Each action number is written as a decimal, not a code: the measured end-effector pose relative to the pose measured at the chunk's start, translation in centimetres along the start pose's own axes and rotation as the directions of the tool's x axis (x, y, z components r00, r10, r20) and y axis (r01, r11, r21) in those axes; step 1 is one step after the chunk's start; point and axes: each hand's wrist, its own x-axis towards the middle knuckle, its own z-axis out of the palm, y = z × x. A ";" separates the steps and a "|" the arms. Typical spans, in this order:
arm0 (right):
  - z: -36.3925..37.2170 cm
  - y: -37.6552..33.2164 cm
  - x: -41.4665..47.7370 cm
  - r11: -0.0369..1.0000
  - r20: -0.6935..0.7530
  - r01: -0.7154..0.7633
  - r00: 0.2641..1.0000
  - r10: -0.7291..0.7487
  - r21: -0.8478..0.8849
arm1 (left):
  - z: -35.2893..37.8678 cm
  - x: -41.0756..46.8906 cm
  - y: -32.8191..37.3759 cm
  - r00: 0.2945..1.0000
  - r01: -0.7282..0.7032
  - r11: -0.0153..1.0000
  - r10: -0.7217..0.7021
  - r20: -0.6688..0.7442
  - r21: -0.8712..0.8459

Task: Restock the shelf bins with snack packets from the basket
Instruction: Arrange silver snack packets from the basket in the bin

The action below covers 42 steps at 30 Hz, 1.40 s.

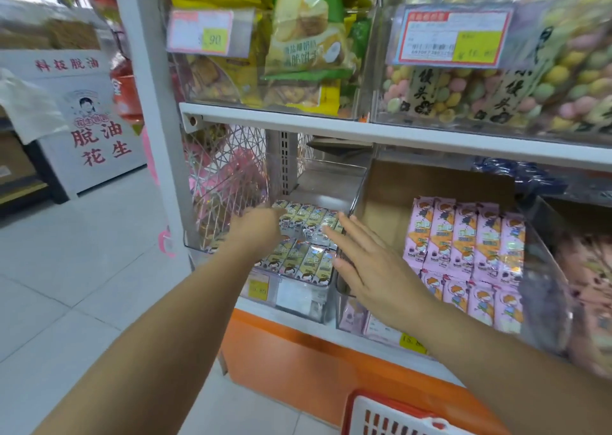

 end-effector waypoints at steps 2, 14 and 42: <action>-0.5 -0.8 -2.0 0.997 -0.071 0.079 0.994 -0.078 0.009 | 0.6 -4.3 0.6 0.951 -0.151 0.972 0.093 -0.294 -0.182; 8.6 3.5 -23.5 0.941 0.514 -0.339 0.803 0.301 -0.022 | 18.5 -23.9 4.8 0.960 -0.272 0.847 0.272 -0.068 -0.457; 23.5 8.7 -29.6 -0.353 0.397 -0.855 -0.194 0.897 0.380 | 24.7 -24.6 6.1 0.986 -0.095 0.878 0.149 0.078 -0.469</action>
